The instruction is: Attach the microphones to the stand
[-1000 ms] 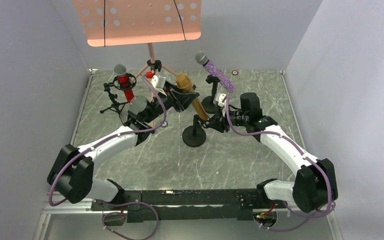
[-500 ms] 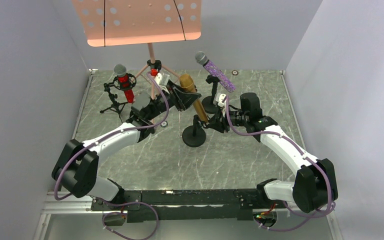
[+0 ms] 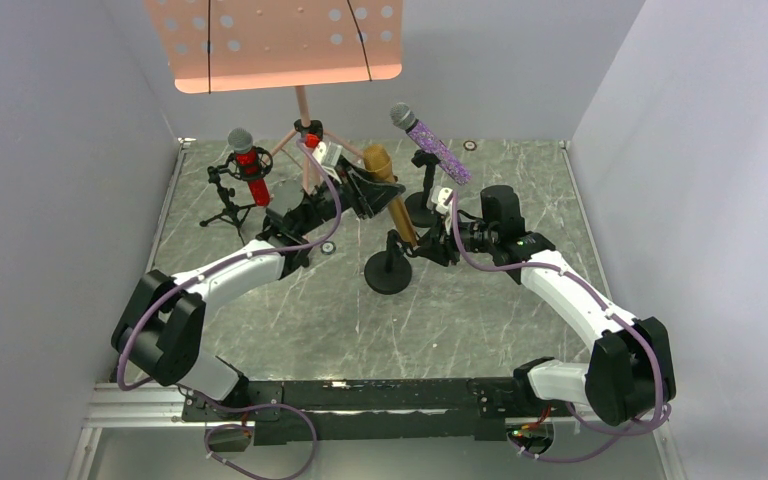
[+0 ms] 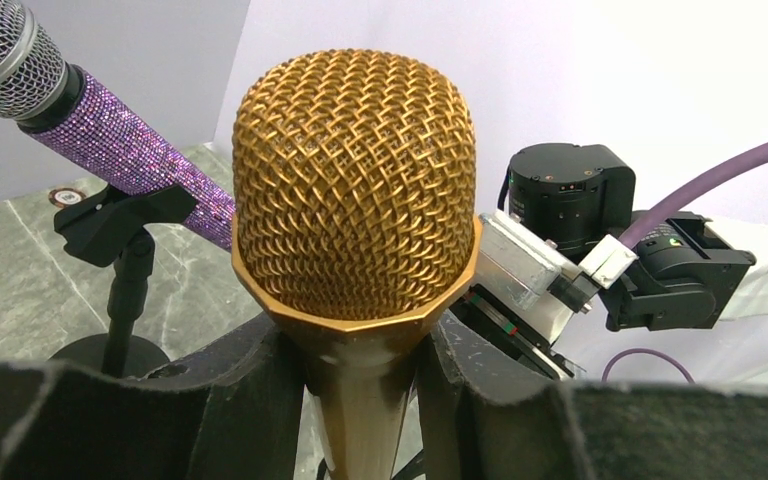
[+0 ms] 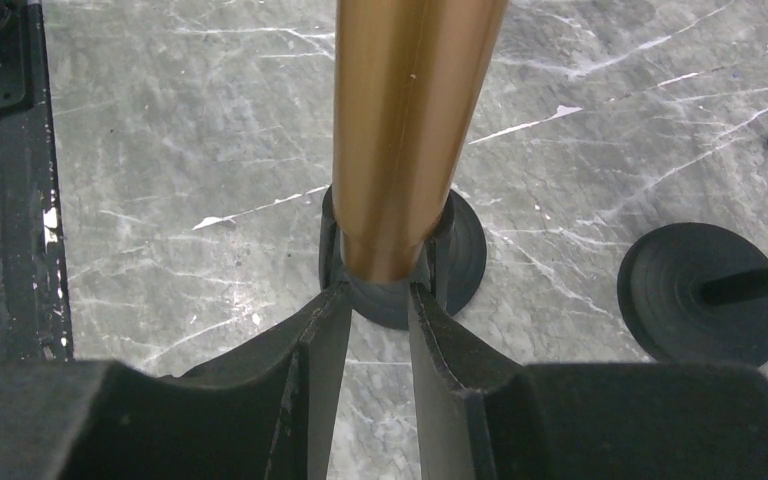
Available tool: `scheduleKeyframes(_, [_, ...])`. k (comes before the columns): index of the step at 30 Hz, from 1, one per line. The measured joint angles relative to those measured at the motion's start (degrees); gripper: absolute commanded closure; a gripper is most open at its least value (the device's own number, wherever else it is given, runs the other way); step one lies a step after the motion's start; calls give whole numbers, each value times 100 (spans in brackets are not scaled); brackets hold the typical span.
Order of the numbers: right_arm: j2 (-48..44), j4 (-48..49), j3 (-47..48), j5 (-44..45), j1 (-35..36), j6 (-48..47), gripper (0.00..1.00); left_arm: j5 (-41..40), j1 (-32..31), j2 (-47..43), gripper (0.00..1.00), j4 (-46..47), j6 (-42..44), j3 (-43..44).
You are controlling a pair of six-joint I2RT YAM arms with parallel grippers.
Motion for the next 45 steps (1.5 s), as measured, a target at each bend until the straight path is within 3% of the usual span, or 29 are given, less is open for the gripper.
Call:
scheduleKeyframes(16, [0, 35, -2, -39, 2, -2, 53, 142, 15, 164, 100, -52, -4, -42])
scheduleKeyframes(21, [-4, -61, -2, -129, 28, -50, 34, 116, 28, 205, 100, 105, 39, -186])
scheduleKeyframes(23, [-7, -155, 0, -170, 39, -155, 31, 101, 37, 225, 100, 289, 31, -282])
scheduleKeyframes(34, [-35, -1250, 181, -192, -90, -1215, 27, 142, -13, 372, 100, 1141, 2, -748])
scheduleKeyframes(45, [-343, -1482, 210, -404, -861, -1353, 26, 138, -243, 684, 100, 1405, 273, -789])
